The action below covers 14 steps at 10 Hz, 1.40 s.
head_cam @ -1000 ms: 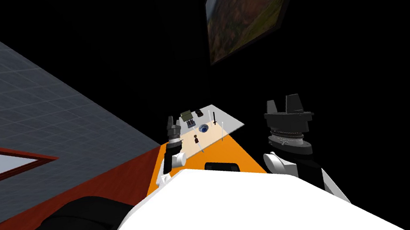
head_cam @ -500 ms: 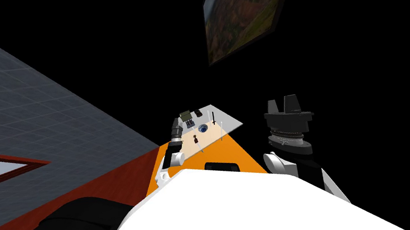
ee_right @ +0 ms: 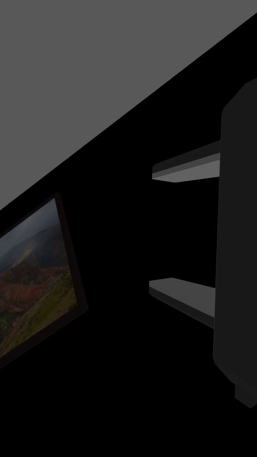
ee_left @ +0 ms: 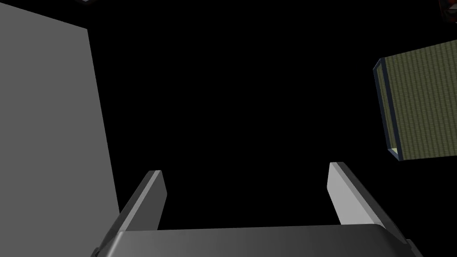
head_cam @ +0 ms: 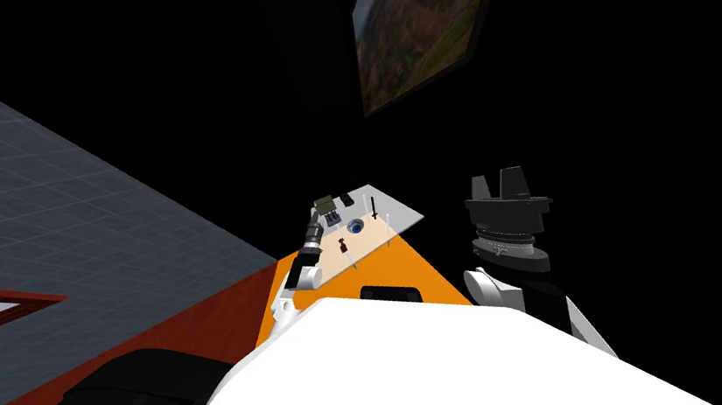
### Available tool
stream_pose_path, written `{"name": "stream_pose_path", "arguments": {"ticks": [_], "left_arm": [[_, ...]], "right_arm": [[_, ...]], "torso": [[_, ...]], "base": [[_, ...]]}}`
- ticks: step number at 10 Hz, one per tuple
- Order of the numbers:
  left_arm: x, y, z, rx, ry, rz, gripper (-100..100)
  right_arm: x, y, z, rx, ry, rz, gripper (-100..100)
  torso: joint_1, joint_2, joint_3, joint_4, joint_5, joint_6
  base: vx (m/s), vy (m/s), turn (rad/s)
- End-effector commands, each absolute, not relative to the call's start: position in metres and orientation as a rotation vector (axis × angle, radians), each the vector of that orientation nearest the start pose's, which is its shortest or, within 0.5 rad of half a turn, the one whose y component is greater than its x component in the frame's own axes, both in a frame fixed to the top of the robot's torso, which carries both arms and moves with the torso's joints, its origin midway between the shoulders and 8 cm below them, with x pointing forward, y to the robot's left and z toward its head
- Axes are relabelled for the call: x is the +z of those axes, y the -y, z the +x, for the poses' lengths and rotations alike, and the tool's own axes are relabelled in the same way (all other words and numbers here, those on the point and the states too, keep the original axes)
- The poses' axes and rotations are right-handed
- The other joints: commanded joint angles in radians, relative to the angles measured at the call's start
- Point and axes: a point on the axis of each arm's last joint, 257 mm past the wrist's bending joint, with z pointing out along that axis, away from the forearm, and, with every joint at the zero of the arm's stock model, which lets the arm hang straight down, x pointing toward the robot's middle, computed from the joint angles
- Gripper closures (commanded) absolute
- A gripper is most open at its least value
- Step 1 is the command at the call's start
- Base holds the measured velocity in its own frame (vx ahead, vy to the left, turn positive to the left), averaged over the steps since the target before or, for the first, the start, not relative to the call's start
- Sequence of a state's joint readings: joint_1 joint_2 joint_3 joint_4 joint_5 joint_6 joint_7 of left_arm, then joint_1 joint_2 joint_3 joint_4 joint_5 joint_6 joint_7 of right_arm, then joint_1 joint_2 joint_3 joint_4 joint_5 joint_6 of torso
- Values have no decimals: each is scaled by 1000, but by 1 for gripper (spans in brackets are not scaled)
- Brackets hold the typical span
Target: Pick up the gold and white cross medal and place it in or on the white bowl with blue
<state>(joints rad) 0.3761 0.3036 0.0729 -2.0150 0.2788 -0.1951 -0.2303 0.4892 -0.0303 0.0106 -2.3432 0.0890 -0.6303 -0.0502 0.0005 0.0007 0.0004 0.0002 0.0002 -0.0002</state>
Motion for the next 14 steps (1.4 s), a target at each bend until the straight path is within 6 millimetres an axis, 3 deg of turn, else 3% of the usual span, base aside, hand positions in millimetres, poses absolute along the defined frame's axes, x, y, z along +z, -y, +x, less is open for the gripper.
{"name": "stream_pose_path", "arguments": {"ticks": [1, 2, 3, 4, 5, 6, 7, 8, 9, 13, 14], "left_arm": [[-134, -344, 440, -1021, -1142, -874, -100], [-151, -349, 445, -998, -1192, -893, -100], [-155, -349, 445, -993, -1203, -902, -100], [-175, -355, 450, -964, -1262, -928, -100], [-177, -355, 450, -962, -1266, -931, -100], [-199, -361, 453, -930, -1329, -959, -100], [-200, -361, 453, -929, -1331, -961, -100], [-221, -368, 455, -897, -1390, -987, -100], [-223, -368, 455, -893, -1397, -992, -100], [-291, -390, 451, -778, -1585, -1074, -100], [-295, -391, 450, -772, -1597, -1083, -100]], "right_arm": [[75, 250, 309, 1356, -542, 432, 0], [75, 250, 309, 1356, -542, 432, 0], [75, 250, 309, 1356, -542, 432, 0], [75, 250, 309, 1356, -542, 432, 0], [75, 250, 309, 1356, -542, 432, 0], [75, 250, 309, 1356, -542, 432, 0], [75, 250, 309, 1356, -542, 432, 0], [75, 250, 309, 1356, -542, 432, 0], [75, 250, 309, 1356, -542, 432, 0], [75, 250, 309, 1356, -542, 432, 0], [75, 250, 309, 1356, -542, 432, 0]], "torso": [[0, 0, 0, 0, 0, 0], [0, 0, 0, 0, 0, 0], [0, 0, 0, 0, 0, 0], [0, 0, 0, 0, 0, 0], [0, 0, 0, 0, 0, 0], [0, 0, 0, 0, 0, 0], [0, 0, 0, 0, 0, 0], [0, 0, 0, 0, 0, 0], [0, 0, 0, 0, 0, 0], [0, 0, 0, 0, 0, 0], [0, 0, 0, 0, 0, 0]], "base": [[-12, 6, -65], [-19, 10, -107], [-13, 8, -53], [-11, 7, -78], [-10, 7, -39], [-12, 4, -96], [-11, 5, -55], [-12, 4, -106], [-11, 7, -47], [-13, 7, -115], [-7, 5, -66]]}}
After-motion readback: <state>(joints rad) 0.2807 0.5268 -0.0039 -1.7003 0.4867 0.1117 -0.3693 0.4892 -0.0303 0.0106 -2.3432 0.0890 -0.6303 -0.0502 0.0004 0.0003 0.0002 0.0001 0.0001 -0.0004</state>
